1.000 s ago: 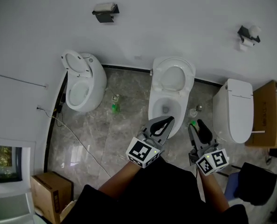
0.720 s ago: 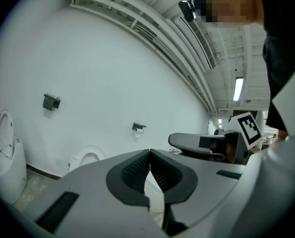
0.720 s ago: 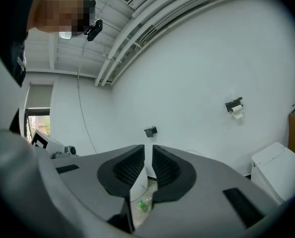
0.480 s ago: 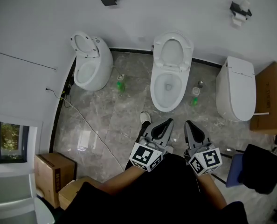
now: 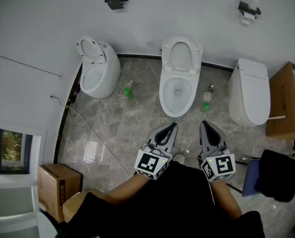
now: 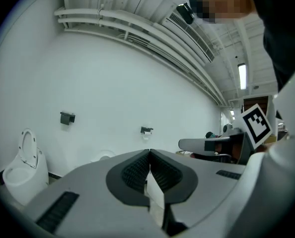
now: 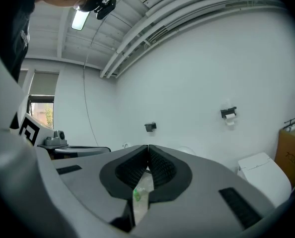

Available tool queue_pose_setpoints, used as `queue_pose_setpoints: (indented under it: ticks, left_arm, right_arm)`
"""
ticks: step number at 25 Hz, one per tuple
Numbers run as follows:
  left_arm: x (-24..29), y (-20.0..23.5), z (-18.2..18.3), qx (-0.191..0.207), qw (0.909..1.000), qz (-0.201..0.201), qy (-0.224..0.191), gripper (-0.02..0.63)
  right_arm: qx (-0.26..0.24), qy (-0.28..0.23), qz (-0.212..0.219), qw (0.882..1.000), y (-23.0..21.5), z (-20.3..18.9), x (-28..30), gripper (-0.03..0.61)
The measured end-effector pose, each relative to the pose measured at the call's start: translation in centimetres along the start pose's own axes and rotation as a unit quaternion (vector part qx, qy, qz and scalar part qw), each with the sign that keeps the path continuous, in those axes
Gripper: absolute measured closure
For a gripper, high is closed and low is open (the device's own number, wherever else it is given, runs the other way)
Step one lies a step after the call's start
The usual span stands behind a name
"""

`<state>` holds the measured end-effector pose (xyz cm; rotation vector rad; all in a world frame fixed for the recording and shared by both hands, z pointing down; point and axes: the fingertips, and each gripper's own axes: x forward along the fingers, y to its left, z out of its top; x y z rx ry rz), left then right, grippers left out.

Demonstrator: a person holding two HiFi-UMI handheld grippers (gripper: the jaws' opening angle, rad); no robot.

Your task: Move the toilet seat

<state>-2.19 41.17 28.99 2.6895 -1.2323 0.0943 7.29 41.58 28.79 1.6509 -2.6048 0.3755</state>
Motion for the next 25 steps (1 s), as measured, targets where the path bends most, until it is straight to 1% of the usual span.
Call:
queue_pose_setpoints:
  ticks: [2,5,8,11,15,17,20,25]
  left_arm:
    - [0.0,0.5,0.3,-0.004,1.0,-0.002,-0.004,0.598]
    - [0.2,1.8,1.4,-0.009,0.9998,-0.005,-0.016,0.597]
    - [0.0,2.9,2.6,-0.006,0.9996,-0.007,-0.027,0.597]
    - [-0.2,3.5,3.1,-0.004,0.9994,-0.004,-0.033,0.598]
    - [-0.3,4.6,2.6,-0.026,0.9993,0.0,-0.025,0.597]
    - [-0.7,5.0,2.4,-0.026,0.9994,0.001,-0.022,0.597]
    - [-0.7,5.2,2.4,-0.025,0.9993,0.002,-0.027,0.597]
    - [-0.1,4.2,2.0,-0.023,0.9992,-0.008,-0.032,0.597]
  right_arm:
    - [0.004,-0.007,-0.016,1.0,-0.2,0.5,-0.1,0.548]
    - [-0.007,-0.002,-0.031,1.0,-0.7,1.0,0.4,0.548]
    - [-0.02,-0.004,-0.041,0.999,-0.3,2.0,0.7,0.548]
    - [-0.018,-0.009,-0.047,0.999,0.2,2.3,0.8,0.548]
    - [-0.016,0.003,-0.037,0.999,1.9,1.8,2.0,0.549]
    - [-0.026,0.009,-0.026,0.999,3.0,1.6,2.4,0.549]
    - [-0.042,0.019,-0.022,0.999,3.4,1.5,2.6,0.549]
    - [-0.027,0.028,-0.029,0.999,2.9,0.2,2.3,0.549]
